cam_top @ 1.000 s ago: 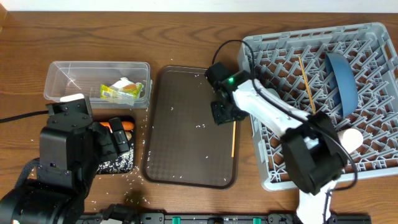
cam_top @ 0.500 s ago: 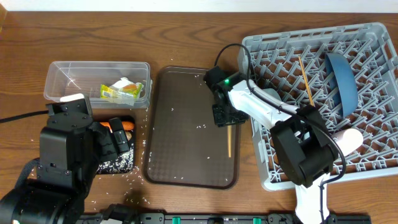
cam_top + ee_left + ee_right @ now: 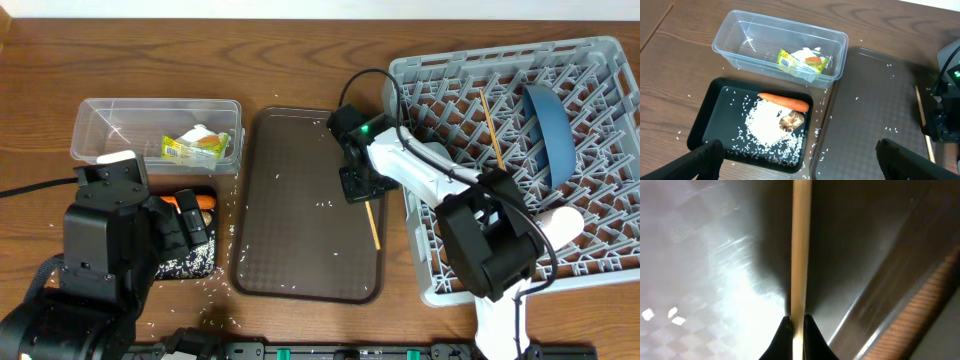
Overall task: Sort waste into correct bins and load items into the dishwasher rack
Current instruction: 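Carry the chopstick into the rack and release it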
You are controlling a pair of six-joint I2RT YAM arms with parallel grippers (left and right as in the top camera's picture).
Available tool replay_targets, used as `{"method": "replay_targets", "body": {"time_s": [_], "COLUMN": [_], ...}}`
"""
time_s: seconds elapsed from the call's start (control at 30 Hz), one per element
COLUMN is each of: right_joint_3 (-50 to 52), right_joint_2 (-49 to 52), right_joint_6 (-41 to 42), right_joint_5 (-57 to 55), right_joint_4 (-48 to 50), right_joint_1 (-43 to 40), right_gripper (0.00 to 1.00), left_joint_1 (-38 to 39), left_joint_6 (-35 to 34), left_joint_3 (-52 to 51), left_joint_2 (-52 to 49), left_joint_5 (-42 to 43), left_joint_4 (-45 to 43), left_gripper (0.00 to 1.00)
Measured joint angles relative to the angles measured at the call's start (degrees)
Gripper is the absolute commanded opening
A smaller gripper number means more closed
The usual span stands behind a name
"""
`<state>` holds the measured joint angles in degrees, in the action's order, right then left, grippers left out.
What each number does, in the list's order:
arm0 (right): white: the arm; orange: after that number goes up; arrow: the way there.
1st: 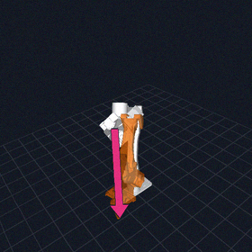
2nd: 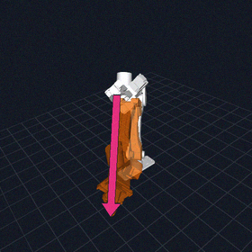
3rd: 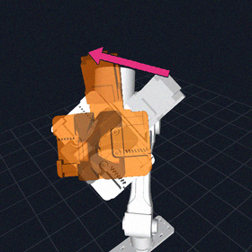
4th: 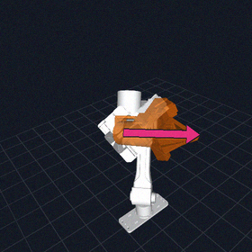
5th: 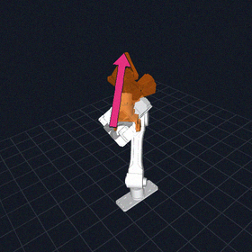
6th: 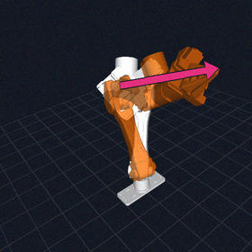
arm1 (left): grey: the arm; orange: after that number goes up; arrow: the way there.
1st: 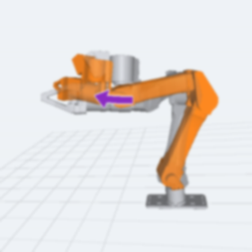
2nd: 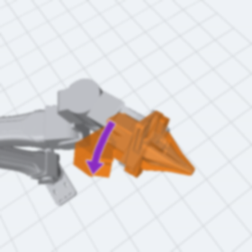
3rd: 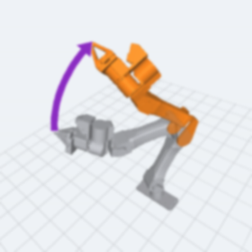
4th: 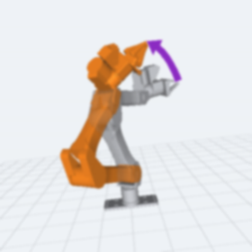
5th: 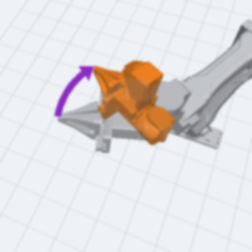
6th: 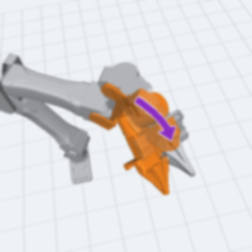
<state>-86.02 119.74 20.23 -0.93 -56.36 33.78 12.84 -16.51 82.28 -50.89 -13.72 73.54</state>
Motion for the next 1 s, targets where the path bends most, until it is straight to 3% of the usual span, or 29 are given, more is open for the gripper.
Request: {"method": "replay_targets", "body": {"time_s": [0.23, 0.43, 0.73, 1.0], "right_joint_3": [-3.3, -5.9, -5.6, -5.3], "right_joint_2": [-15.9, -29.6, -27.1, -21.4], "right_joint_6": [-5.1, -10.4, -22.7, -27.6], "right_joint_5": [0.0, -2.4, -7.2, -11.8], "right_joint_4": [0.5, -0.9, -1.1, 3.0], "right_joint_1": [-0.7, -8.8, -28.3, -32.3], "right_gripper": [0.01, 0.01, 0.02, 0.01], "left_joint_1": [0.0, 0.0, 0.0, 0.0], "left_joint_6": [0.0, 0.0, 0.0, 0.0], "left_joint_3": [0.0, 0.0, 0.0, 0.0], "left_joint_2": [0.0, 0.0, 0.0, 0.0], "left_joint_5": [0.0, 0.0, 0.0, 0.0], "left_joint_4": [0.0, 0.0, 0.0, 0.0], "left_gripper": [0.98, 0.98, 0.98, 0.98]}}
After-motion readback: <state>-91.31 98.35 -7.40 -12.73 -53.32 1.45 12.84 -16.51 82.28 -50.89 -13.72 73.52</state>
